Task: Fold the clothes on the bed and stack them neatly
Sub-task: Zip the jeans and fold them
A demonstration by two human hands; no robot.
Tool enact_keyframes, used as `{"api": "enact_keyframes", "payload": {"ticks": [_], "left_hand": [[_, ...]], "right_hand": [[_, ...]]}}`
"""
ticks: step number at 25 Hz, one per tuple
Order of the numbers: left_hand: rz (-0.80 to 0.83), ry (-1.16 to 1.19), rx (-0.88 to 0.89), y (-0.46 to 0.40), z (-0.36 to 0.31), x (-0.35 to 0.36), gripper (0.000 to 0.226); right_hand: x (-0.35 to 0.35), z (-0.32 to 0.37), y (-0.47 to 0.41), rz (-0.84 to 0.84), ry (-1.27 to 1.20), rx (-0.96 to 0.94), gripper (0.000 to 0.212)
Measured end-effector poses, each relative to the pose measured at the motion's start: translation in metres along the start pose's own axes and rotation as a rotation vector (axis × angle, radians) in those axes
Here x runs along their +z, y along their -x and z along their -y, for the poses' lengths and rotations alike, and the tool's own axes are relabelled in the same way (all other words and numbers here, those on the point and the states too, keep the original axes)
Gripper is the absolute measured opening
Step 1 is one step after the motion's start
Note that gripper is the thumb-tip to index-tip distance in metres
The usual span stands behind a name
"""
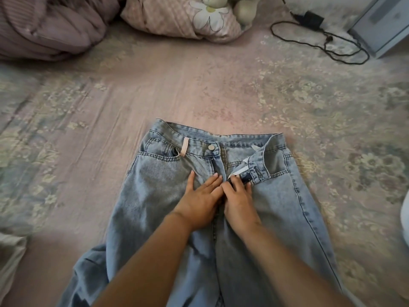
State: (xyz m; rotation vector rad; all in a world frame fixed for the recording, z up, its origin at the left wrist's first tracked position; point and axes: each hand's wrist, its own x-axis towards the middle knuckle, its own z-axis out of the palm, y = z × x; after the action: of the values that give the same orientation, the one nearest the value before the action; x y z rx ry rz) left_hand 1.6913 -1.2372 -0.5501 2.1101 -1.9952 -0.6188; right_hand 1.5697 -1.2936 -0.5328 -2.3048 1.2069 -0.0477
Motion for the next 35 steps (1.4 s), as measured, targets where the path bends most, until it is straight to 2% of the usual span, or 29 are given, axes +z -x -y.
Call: {"api": "enact_keyframes", "payload": {"ticks": [1,3,6,9,12,15,17,19,21,24,26,29,33,35], "left_hand": [[0.032,-0.028,0.023,-0.002,0.003,-0.003,0.055],[-0.035,-0.064,0.013,0.005,-0.005,0.001,0.052],[-0.256,-0.039,-0.126,0.03,-0.038,0.024,0.038],[-0.341,0.01,-0.144,0.038,-0.045,0.037,0.043],[-0.381,-0.001,-0.126,0.037,-0.043,0.034,0.043],[-0.424,-0.035,-0.12,0.038,-0.047,0.034,0.042],[-0.437,-0.08,-0.109,0.037,-0.046,0.035,0.042],[-0.444,-0.134,-0.1,0.037,-0.045,0.037,0.043],[-0.448,-0.174,-0.1,0.037,-0.045,0.04,0.044],[-0.481,-0.206,-0.098,0.035,-0.044,0.044,0.045],[-0.509,-0.229,-0.097,0.034,-0.043,0.046,0.045],[-0.567,-0.242,-0.08,0.035,-0.043,0.048,0.044],[-0.617,-0.264,-0.083,0.034,-0.042,0.049,0.045],[-0.617,-0.262,-0.086,0.033,-0.042,0.049,0.045]], "right_hand": [[-0.003,-0.002,-0.003,0.035,-0.004,-0.021,0.048],[-0.005,-0.007,-0.005,0.075,-0.003,-0.054,0.05],[-0.007,-0.017,-0.003,0.035,-0.011,-0.104,0.023],[-0.01,-0.019,-0.002,-0.168,0.131,-0.27,0.006],[-0.015,-0.013,-0.005,-0.325,0.438,-0.426,0.013],[-0.016,-0.008,-0.009,-0.243,0.511,-0.394,0.009],[-0.021,-0.008,-0.014,-0.101,0.377,-0.325,0.013],[-0.034,-0.022,-0.019,0.016,0.26,-0.293,0.029],[-0.055,-0.041,-0.026,0.081,0.39,-0.361,0.041],[-0.081,-0.056,-0.034,0.113,0.735,-0.547,0.027],[-0.086,-0.053,-0.044,0.109,0.882,-0.588,0.028],[-0.088,-0.044,-0.061,0.228,0.926,-0.662,0.039],[-0.102,-0.014,-0.083,0.401,0.924,-0.65,0.033],[-0.1,0.008,-0.091,0.405,1.01,-0.643,0.033]]}}
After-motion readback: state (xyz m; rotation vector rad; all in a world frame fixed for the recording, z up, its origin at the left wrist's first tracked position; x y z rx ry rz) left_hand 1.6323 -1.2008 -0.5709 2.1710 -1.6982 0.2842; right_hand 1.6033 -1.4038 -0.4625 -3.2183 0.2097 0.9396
